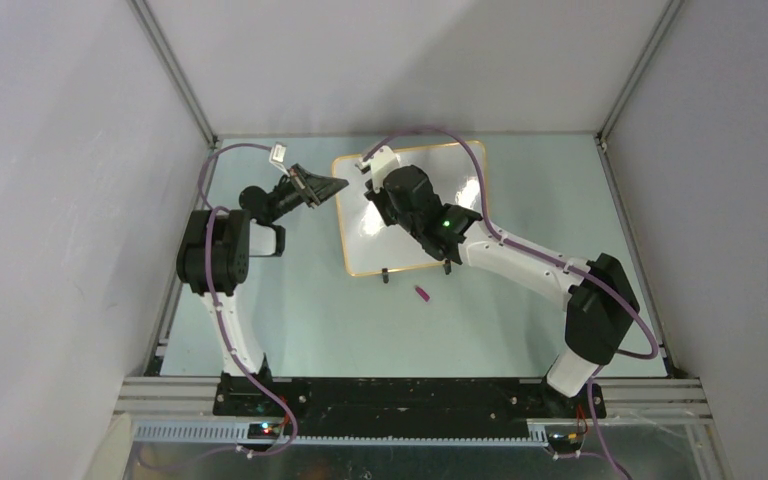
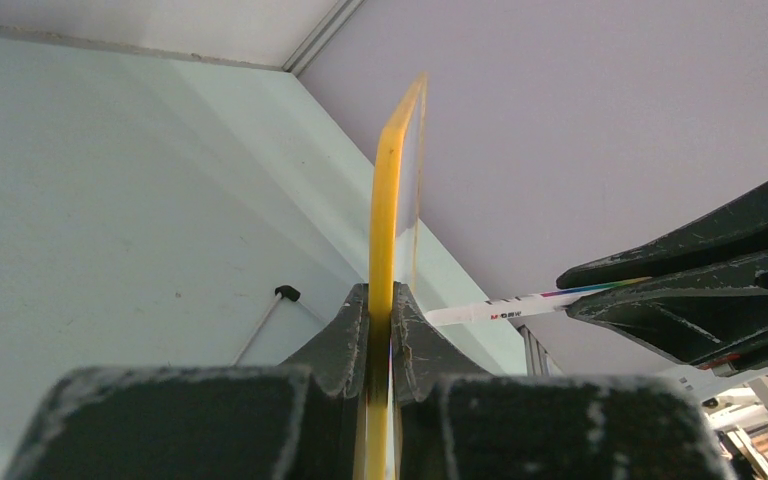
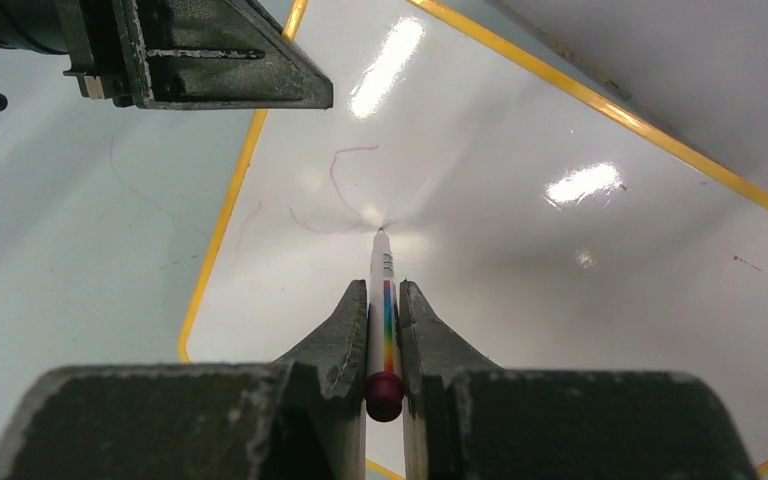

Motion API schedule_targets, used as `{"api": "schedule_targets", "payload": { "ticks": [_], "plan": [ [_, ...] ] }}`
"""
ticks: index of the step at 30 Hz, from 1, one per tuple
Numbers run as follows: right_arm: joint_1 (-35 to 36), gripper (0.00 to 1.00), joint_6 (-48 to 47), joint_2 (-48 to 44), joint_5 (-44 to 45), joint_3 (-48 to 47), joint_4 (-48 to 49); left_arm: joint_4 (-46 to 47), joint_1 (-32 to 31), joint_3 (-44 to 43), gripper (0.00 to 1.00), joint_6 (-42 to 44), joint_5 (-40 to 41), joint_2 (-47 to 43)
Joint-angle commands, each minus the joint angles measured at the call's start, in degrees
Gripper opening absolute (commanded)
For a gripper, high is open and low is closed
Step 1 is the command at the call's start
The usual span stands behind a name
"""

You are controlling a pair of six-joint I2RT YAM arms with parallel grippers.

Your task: Write a sentence on the whiteboard

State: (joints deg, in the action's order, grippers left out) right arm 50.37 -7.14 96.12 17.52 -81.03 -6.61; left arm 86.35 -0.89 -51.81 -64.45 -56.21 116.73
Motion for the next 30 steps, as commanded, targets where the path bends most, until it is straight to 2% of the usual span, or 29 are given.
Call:
{"api": "schedule_targets", "payload": {
  "ticks": [1,30],
  "plan": [
    [-0.28,0.0,0.5,0.6,0.45,-2.46,-0.5,1.28,-1.29,-0.24,0.0,2.72,-4.19,1.05],
    [0.49,0.0,0.72,0.15,1.21,-1.13,-0.15,1.33,-1.3,-0.2,0.0,2.72,-4.26,1.05]
  ]
}}
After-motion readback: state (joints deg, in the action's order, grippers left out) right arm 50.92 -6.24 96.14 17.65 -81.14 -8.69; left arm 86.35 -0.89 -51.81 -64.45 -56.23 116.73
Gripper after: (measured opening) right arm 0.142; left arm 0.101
